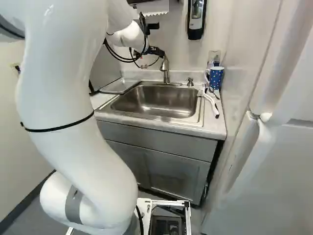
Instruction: Rinse the cup and place it in the tray
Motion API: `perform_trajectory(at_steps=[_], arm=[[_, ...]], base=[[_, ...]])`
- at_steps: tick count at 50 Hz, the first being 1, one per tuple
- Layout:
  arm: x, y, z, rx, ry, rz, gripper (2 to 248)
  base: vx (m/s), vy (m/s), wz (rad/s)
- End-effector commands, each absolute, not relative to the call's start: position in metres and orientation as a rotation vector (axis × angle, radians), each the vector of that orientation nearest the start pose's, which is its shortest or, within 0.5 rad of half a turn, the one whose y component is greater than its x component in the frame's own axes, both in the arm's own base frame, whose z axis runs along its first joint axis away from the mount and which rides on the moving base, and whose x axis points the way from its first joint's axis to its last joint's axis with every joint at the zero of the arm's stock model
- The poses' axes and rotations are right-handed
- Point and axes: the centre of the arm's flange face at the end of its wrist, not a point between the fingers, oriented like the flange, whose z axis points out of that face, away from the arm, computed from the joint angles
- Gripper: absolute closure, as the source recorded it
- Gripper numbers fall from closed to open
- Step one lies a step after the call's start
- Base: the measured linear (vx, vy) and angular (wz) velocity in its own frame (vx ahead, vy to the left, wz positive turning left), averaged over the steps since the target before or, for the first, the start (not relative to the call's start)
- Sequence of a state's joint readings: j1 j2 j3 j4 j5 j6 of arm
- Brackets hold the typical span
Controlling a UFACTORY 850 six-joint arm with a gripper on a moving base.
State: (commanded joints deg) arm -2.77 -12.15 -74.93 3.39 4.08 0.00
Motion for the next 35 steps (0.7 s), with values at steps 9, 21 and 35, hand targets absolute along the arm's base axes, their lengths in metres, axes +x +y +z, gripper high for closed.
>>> perform_trajectory(at_steps=[9,21,35], arm=[[0.629,-0.033,0.648,-2.607,0.149,-1.747,3],[0.645,-0.038,0.65,-2.572,0.156,-1.807,3],[0.647,-0.038,0.65,-2.562,0.157,-1.821,3]], base=[[0.0,0.0,0.0],[0.0,0.0,0.0],[0.0,0.0,0.0]])
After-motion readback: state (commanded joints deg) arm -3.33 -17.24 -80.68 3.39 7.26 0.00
